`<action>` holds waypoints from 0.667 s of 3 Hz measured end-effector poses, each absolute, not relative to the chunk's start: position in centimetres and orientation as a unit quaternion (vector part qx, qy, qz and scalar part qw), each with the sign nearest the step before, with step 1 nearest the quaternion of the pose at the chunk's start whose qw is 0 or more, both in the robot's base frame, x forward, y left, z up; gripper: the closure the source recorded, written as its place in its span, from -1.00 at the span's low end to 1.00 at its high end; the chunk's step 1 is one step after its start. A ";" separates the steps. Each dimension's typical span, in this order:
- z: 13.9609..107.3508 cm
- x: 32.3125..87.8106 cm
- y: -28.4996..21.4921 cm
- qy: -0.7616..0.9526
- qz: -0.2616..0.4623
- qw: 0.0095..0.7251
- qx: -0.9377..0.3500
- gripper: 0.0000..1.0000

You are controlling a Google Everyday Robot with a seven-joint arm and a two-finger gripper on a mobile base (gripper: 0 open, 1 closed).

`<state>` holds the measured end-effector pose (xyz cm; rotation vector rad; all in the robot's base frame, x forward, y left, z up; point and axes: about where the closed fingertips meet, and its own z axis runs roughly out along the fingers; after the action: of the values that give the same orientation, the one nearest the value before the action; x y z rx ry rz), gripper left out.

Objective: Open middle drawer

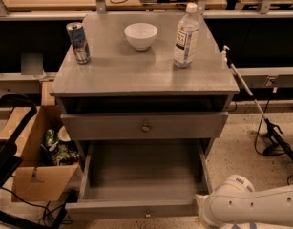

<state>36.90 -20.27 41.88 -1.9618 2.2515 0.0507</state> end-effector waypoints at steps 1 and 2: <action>41.9 36.9 -20.3 0.752 0.017 0.077 -0.655 -0.72; 41.9 36.9 -20.3 0.752 0.017 0.077 -0.655 -1.00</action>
Offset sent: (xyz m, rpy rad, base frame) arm 0.0000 0.0000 0.0000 0.0000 0.0000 0.0000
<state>36.90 -20.27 41.88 -1.9618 2.2516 0.0507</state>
